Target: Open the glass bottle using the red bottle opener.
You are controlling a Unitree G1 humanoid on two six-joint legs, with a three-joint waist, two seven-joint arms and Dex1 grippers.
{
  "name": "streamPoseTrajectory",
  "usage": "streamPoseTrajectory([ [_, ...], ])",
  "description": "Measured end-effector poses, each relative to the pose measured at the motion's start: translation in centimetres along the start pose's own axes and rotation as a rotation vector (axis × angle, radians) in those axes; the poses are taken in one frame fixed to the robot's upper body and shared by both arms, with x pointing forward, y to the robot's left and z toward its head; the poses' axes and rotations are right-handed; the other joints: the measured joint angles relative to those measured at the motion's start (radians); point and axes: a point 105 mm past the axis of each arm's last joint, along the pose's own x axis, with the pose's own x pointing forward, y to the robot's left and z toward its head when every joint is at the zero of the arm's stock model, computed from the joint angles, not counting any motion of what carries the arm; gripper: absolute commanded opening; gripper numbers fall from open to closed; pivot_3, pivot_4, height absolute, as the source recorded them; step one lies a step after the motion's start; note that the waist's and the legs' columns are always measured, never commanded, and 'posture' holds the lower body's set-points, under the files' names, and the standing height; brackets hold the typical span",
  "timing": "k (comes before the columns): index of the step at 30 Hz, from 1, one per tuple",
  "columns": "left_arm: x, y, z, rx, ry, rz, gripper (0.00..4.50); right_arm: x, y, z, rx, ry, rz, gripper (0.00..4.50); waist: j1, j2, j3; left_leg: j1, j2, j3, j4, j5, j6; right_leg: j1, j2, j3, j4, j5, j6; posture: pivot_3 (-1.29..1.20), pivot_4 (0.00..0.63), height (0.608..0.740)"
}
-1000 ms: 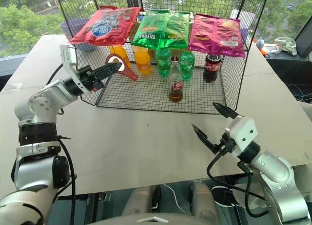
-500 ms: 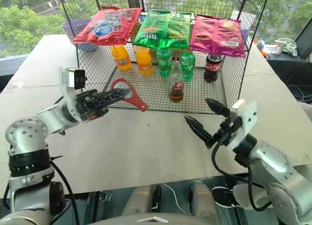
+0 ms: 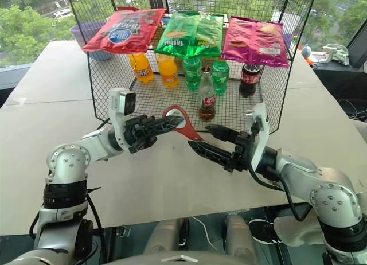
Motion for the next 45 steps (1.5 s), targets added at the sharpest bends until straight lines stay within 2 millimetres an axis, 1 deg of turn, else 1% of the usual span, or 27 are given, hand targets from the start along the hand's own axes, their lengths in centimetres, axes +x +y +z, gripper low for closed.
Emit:
streamPoseTrajectory([
  [3,0.2,0.0,-0.1,0.001,0.004,-0.011,0.01,0.1,0.0,-0.4,-0.002,0.033,0.017,4.5,-0.002,0.0,0.0,0.0,0.0,0.0,0.0,0.0,0.0,0.0,0.0,0.0,0.0,0.0,0.0,0.0,0.15,0.74],
  [5,0.5,0.1,-0.6,-0.01,0.02,-0.029,0.01,0.3,-0.1,-0.6,0.001,0.053,0.034,4.5,-0.001,0.0,0.0,0.0,0.0,0.0,0.0,0.0,0.0,0.0,0.0,0.0,0.0,0.0,0.0,0.0,0.15,0.74],
  [7,0.5,0.1,-0.5,-0.013,0.015,-0.035,0.01,0.5,-0.3,-0.8,0.006,0.07,0.037,4.5,-0.001,0.0,0.0,0.0,0.0,0.0,0.0,0.0,0.0,0.0,0.0,0.0,0.0,0.0,0.0,0.0,0.15,0.74],
  [11,0.8,0.0,-0.7,-0.015,0.025,-0.055,0.01,0.9,-0.4,-0.6,0.014,0.057,0.049,4.5,-0.001,0.0,0.0,0.0,0.0,0.0,0.0,0.0,0.0,0.0,0.0,0.0,0.0,0.0,0.0,0.0,0.15,0.74],
  [14,1.0,0.0,-1.0,-0.022,0.033,-0.068,0.01,1.2,-0.3,-0.8,0.027,0.056,0.061,4.5,-0.001,0.0,0.0,0.0,0.0,0.0,0.0,0.0,0.0,0.0,0.0,0.0,0.0,0.0,0.0,0.0,0.15,0.74],
  [23,1.0,0.0,-1.1,-0.007,0.034,-0.072,0.01,1.2,-0.2,-1.1,0.031,0.071,0.059,4.5,-0.001,0.0,0.0,0.0,0.0,0.0,0.0,0.0,0.0,-0.001,0.0,0.0,0.0,0.0,0.0,0.0,0.15,0.74],
  [24,1.1,-0.1,-1.2,-0.008,0.037,-0.078,0.0,1.3,-0.2,-1.1,0.031,0.072,0.06,3.97,-0.001,0.0,0.0,0.0,0.0,0.0,0.0,0.0,0.0,0.0,0.0,0.0,0.0,0.0,0.0,0.0,0.15,0.74],
  [25,1.1,-0.1,-1.2,-0.008,0.038,-0.079,0.0,1.3,-0.2,-1.1,0.032,0.072,0.061,3.66,-0.001,0.0,0.0,0.0,0.0,0.0,0.0,0.0,0.0,0.0,0.0,0.0,0.0,0.0,0.0,0.0,0.15,0.74],
  [26,1.1,-0.1,-1.3,-0.01,0.041,-0.082,0.0,1.3,-0.2,-1.1,0.032,0.072,0.063,3.17,-0.001,0.0,0.0,0.0,0.0,0.0,0.0,0.0,0.0,-0.001,0.0,0.0,0.0,0.0,0.0,0.0,0.15,0.74],
  [27,1.1,-0.1,-1.3,-0.011,0.044,-0.087,0.0,1.4,-0.1,-1.1,0.031,0.073,0.067,2.82,-0.001,0.0,0.0,0.0,0.0,0.0,0.0,0.0,0.0,-0.001,0.0,0.0,0.0,0.0,0.0,0.0,0.15,0.74],
  [29,1.2,-0.2,-1.5,-0.012,0.051,-0.092,0.0,1.6,0.0,-1.1,0.03,0.074,0.073,1.91,-0.001,0.0,0.0,0.0,0.0,0.0,0.0,0.0,0.0,-0.001,0.0,0.0,0.0,0.0,0.0,0.0,0.15,0.74],
  [30,1.2,-0.2,-1.6,-0.012,0.055,-0.097,0.0,1.6,-0.1,-1.2,0.029,0.075,0.07,1.54,-0.001,0.0,0.0,0.0,0.0,0.0,0.0,0.0,0.0,-0.001,0.0,0.0,0.0,0.0,0.0,0.0,0.15,0.74],
  [37,1.0,-0.2,-1.7,-0.007,0.063,-0.096,0.0,1.6,-0.3,-1.3,0.031,0.081,0.058,1.54,-0.001,0.0,0.0,-0.001,0.0,0.0,0.0,0.0,0.0,-0.001,0.0,0.0,0.0,0.0,0.0,0.0,0.15,0.74],
  [39,1.0,-0.1,-1.7,-0.008,0.063,-0.096,0.0,1.6,-0.3,-1.4,0.032,0.087,0.058,1.01,-0.001,0.0,0.0,-0.001,0.0,0.0,0.0,0.0,0.0,-0.001,0.0,0.0,0.0,0.0,0.0,0.0,0.15,0.74],
  [40,1.0,-0.2,-1.8,-0.009,0.064,-0.099,0.0,1.6,-0.3,-1.4,0.033,0.09,0.056,0.89,-0.001,0.0,0.0,-0.001,0.0,0.0,0.0,0.0,0.0,-0.001,0.0,0.0,0.0,0.0,0.0,0.0,0.15,0.74],
  [41,1.0,-0.2,-1.8,-0.009,0.066,-0.105,0.0,1.5,-0.4,-1.5,0.035,0.097,0.056,0.4,-0.001,0.0,0.0,-0.001,0.0,0.0,0.0,0.0,0.0,-0.001,0.0,0.0,0.0,0.0,0.0,0.0,0.15,0.74],
  [42,0.9,-0.4,-1.8,-0.011,0.065,-0.115,0.0,1.5,-0.2,-1.5,0.039,0.099,0.074,0.01,-0.001,0.0,0.0,-0.001,0.0,0.0,0.0,0.0,0.0,-0.001,0.0,0.0,0.0,0.0,0.0,0.0,0.15,0.74],
  [45,0.9,-0.5,-1.8,-0.01,0.064,-0.125,0.0,1.5,0.0,-1.5,0.041,0.101,0.086,0.01,-0.001,0.0,0.0,-0.001,0.0,0.0,0.0,0.0,0.0,-0.001,0.0,0.0,0.0,0.0,0.0,0.0,0.15,0.74],
])
